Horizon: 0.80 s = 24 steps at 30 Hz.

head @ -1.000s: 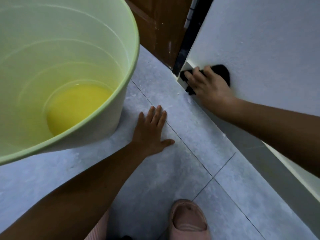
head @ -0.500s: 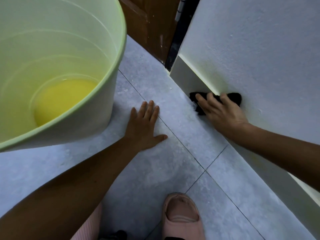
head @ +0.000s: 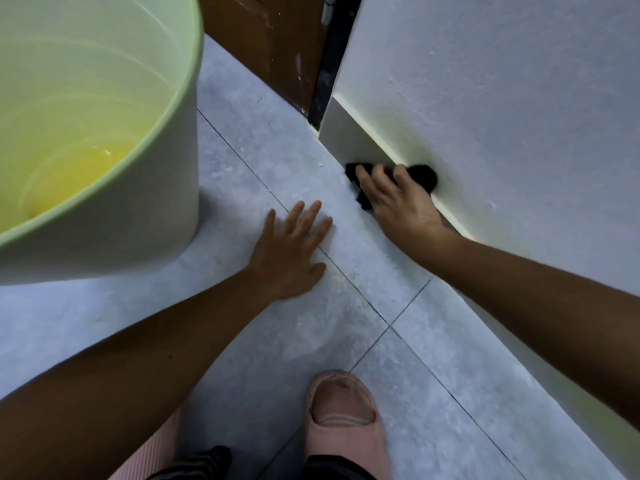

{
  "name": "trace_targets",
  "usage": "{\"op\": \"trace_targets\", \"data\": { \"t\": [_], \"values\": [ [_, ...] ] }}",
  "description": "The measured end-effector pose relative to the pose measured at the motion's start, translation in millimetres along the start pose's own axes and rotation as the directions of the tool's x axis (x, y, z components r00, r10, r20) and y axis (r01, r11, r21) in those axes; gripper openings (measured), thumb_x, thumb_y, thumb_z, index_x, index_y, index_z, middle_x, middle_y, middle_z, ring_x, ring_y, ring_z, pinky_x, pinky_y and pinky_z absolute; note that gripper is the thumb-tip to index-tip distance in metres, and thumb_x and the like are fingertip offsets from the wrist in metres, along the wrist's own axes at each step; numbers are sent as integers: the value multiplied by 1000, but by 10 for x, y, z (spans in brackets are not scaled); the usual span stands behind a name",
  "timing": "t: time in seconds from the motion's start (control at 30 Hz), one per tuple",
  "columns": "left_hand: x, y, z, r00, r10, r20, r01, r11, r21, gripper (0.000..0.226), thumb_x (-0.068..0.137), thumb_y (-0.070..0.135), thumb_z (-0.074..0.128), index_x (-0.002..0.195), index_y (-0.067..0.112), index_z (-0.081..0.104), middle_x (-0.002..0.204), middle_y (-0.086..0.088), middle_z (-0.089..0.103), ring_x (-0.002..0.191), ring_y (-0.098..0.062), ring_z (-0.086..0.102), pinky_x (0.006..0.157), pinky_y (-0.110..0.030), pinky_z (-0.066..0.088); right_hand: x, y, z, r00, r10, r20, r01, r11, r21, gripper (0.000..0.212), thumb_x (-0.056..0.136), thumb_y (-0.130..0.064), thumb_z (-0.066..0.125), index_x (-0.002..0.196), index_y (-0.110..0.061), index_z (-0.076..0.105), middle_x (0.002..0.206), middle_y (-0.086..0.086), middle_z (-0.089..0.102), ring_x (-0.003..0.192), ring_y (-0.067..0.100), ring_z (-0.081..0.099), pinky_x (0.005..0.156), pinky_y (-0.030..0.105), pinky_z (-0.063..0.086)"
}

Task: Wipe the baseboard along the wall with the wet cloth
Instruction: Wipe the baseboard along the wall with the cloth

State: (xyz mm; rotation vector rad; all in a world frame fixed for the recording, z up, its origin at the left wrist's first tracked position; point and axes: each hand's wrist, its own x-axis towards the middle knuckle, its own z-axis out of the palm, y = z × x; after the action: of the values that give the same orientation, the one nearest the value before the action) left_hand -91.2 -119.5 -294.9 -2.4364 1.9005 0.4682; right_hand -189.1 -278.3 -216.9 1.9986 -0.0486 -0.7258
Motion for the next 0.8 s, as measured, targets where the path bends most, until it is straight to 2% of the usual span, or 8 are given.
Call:
{"op": "trace_targets", "data": {
  "t": [0.1,0.23,0.3,0.4,0.53,0.67,0.8],
  "values": [
    [-5,130,30,996,5,91,-3,1000,-16,80,89,66,23,151,24,-8,160,-4,-16,147,-28,-12,114,-57,4,-436,-130,195,997,-38,68,38,999,3,52,101,-20,29,150,-5,21,158,17,-12,139,31,13,107,42,23],
    [-17,121,21,994,10,112,-14,999,29,88,85,71,27,150,24,-10,159,-5,-17,147,-30,-12,114,-58,7,-713,-76,274,994,-61,90,61,998,-4,53,100,-19,31,151,-7,20,157,16,-15,140,31,10,105,47,22],
    [-25,125,31,994,13,105,-17,999,36,89,85,72,28,150,24,-10,159,-6,-17,147,-30,-12,114,-59,7,-646,29,199,999,-4,52,3,1000,20,54,101,-21,29,151,-8,17,158,14,-15,141,29,9,105,47,18],
    [-22,145,75,996,4,89,-8,999,37,91,84,73,26,150,24,-10,160,-6,-16,146,-30,-12,113,-60,7,-311,140,30,998,70,-2,-69,995,73,55,101,-21,27,152,-6,14,158,13,-11,141,27,10,109,41,22],
    [-15,147,98,997,0,83,-3,999,38,92,83,74,26,150,24,-9,160,-6,-15,146,-31,-12,113,-60,7,53,118,-117,999,46,-28,-44,998,49,51,102,-24,26,151,-8,20,158,14,-4,140,29,13,110,39,22],
    [-14,150,72,997,-2,82,-1,999,42,91,83,74,28,151,24,-7,160,-6,-13,147,-31,-10,112,-59,10,-128,-61,11,999,16,30,-17,999,45,50,102,-24,27,150,-9,24,158,14,-6,141,29,11,110,40,21],
    [-18,179,24,994,-2,106,-7,996,85,91,83,74,24,151,22,-7,160,-8,-13,147,-32,-8,112,-58,14,-718,-239,254,992,-17,125,8,998,69,52,101,-19,29,151,-9,22,158,15,-12,140,30,11,108,42,23]
  ]
}}
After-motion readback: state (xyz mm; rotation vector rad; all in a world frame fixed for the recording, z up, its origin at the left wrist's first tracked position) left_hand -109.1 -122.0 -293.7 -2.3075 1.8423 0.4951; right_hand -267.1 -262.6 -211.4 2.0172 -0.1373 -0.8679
